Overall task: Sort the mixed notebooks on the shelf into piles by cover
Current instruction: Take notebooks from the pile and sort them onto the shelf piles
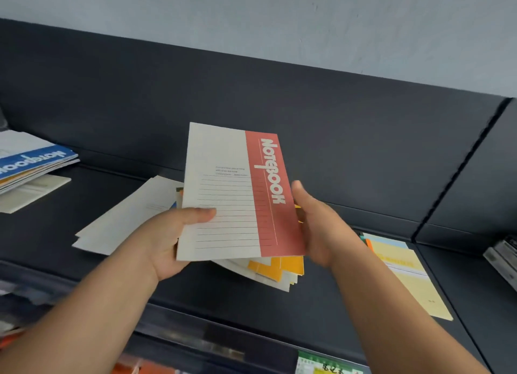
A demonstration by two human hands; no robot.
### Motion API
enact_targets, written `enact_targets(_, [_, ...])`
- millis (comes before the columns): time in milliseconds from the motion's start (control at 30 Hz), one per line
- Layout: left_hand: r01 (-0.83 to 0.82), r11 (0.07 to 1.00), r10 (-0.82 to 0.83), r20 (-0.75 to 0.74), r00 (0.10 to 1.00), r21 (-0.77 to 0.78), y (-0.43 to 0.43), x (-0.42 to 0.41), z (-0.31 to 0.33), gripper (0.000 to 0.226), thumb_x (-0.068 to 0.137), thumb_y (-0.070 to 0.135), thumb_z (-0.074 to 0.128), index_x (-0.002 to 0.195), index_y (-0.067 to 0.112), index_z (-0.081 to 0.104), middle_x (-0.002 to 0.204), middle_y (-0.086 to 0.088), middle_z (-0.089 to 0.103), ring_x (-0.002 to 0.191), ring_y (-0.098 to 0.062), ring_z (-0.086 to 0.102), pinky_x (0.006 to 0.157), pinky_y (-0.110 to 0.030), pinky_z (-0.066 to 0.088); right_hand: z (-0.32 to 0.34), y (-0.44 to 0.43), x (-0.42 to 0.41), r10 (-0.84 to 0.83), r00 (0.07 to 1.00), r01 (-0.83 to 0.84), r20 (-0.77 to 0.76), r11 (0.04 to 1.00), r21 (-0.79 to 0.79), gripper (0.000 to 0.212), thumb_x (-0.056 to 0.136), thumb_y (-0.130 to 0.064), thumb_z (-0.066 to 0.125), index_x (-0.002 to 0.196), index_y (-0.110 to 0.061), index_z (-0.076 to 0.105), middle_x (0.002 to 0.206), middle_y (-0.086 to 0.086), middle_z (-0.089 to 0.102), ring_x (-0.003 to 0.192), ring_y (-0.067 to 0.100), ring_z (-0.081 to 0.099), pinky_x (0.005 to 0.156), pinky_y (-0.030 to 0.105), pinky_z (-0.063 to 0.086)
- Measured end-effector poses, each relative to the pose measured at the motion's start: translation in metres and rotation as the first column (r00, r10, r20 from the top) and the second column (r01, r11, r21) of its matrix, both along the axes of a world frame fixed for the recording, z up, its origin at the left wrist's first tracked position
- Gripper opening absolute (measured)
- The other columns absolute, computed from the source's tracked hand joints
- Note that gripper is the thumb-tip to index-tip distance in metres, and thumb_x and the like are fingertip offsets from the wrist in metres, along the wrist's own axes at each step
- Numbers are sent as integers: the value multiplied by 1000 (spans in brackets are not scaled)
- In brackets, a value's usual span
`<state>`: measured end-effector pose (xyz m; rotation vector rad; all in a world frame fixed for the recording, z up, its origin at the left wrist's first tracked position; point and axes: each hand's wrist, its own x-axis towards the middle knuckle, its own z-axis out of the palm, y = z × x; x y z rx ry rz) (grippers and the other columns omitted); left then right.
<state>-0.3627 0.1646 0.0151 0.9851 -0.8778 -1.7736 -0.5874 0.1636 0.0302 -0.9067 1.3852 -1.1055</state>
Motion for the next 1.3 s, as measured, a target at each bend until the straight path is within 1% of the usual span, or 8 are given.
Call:
enact_targets(133, [-28, 999, 27, -73, 997, -18, 5, 9, -2, 45, 73, 20, 66, 118, 15, 67, 111, -10, 73, 95, -28, 73, 75, -41, 54, -10, -3, 21, 42, 998, -39, 56, 998, -46, 30, 83, -22, 78, 105, -10, 62, 92, 7, 78, 83, 26, 75, 76, 44, 62])
enact_targets(233, [-4, 1000, 1, -174, 985, -18, 5, 28, 0, 40, 86, 50, 54, 110, 26, 75, 113, -7, 73, 95, -29, 72, 66, -43, 58, -14, -6, 38, 24, 997, -21, 74, 999, -41, 27, 86, -20, 75, 108, -9, 64, 94, 6, 78, 81, 24, 75, 68, 36, 61])
enact_targets(300, [8, 1000, -9, -208, 978, -8, 2, 46, 1, 50, 89, 60, 44, 112, 28, 75, 119, -7, 71, 104, -31, 69, 74, -48, 61, -15, -11, 52, 22, 994, -20, 103, 1000, -19, 26, 88, -20, 73, 110, -11, 66, 93, 5, 79, 79, 22, 75, 65, 34, 60])
enact_targets(533, [-62, 996, 74, -198, 977, 66, -18, 120, 9, 42, 94, 46, 49, 110, 18, 76, 116, -11, 72, 101, -31, 71, 84, -44, 57, -4, -31, 129, -39, 958, 1, 284, 991, 133, 17, 90, -23, 70, 105, -17, 67, 80, 4, 78, 64, 22, 74, 63, 36, 56])
enact_targets(800, [-91, 991, 107, -186, 977, 97, -46, 199, 1, 37, 88, 31, 58, 115, 11, 73, 118, -17, 70, 106, -37, 67, 102, -52, 44, -11, -57, 207, -64, 988, 72, 141, 996, -53, 19, 93, -29, 68, 110, -20, 65, 90, -1, 79, 80, 21, 76, 66, 36, 59])
enact_targets(967, [-118, 991, 126, -142, 982, 65, -59, 231, -3, 42, 79, 23, 60, 120, 13, 65, 114, -17, 71, 101, -36, 70, 83, -50, 56, -14, -63, 220, -116, 993, 117, 20, 986, -118, 18, 94, -35, 65, 108, -24, 65, 93, -4, 78, 81, 18, 76, 70, 38, 61])
enact_targets(1167, [-293, 956, 295, -75, 953, 30, -71, 287, -2, 21, 96, 21, 50, 111, 17, 65, 93, -11, 77, 77, -28, 74, 60, -40, 60, -17, -70, 211, -245, 968, 236, -60, 964, -122, 26, 97, -32, 62, 119, -18, 62, 103, 2, 74, 86, 21, 73, 68, 34, 58])
enact_targets(1300, [-369, 929, 369, -136, 920, 20, -71, 321, 1, 31, 94, 22, 51, 122, 20, 63, 102, -8, 76, 97, -30, 68, 55, -43, 60, -30, -73, 212, -238, 946, 217, -222, 969, -119, 26, 97, -20, 60, 122, -14, 60, 103, 4, 72, 80, 18, 70, 55, 25, 49])
